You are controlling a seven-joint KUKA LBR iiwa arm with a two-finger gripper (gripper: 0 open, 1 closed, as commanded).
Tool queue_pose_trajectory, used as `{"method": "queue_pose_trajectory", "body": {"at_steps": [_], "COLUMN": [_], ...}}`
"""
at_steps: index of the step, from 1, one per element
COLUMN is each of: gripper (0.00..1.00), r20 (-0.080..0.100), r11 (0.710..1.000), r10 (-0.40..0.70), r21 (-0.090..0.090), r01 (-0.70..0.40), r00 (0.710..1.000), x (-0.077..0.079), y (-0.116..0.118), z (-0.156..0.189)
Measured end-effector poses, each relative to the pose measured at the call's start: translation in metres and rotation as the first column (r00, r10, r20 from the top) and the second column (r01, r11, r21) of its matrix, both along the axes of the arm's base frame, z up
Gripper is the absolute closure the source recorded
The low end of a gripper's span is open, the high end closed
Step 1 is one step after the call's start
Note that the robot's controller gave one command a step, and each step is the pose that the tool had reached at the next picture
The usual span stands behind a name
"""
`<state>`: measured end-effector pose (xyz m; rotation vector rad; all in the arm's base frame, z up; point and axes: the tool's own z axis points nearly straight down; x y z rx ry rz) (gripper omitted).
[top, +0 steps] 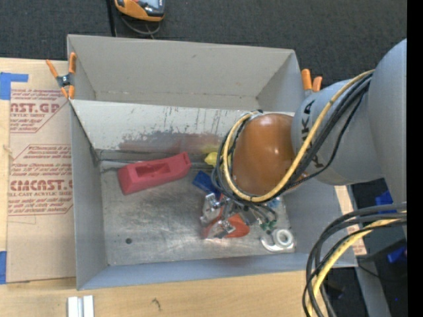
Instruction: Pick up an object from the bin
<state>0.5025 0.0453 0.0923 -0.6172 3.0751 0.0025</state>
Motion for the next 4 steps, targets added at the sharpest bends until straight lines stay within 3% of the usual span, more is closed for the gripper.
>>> {"method": "queue_pose_trajectory", "body": {"at_steps": [1, 3, 4], "gripper": [1.00, 1.00, 1.00], "r20": [-0.004, -0.003, -0.006], "r11": [0.998, 0.998, 0.997], "r10": [-0.056, -0.063, -0.073], "r21": [-0.001, -0.001, -0.003], "r01": [0.056, 0.063, 0.073], "r00": [0.998, 0.998, 0.997], "x": [0.012, 0.015, 0.019], "y": [0.076, 0.079, 0.082], "z": [0.087, 0.087, 0.141]}}
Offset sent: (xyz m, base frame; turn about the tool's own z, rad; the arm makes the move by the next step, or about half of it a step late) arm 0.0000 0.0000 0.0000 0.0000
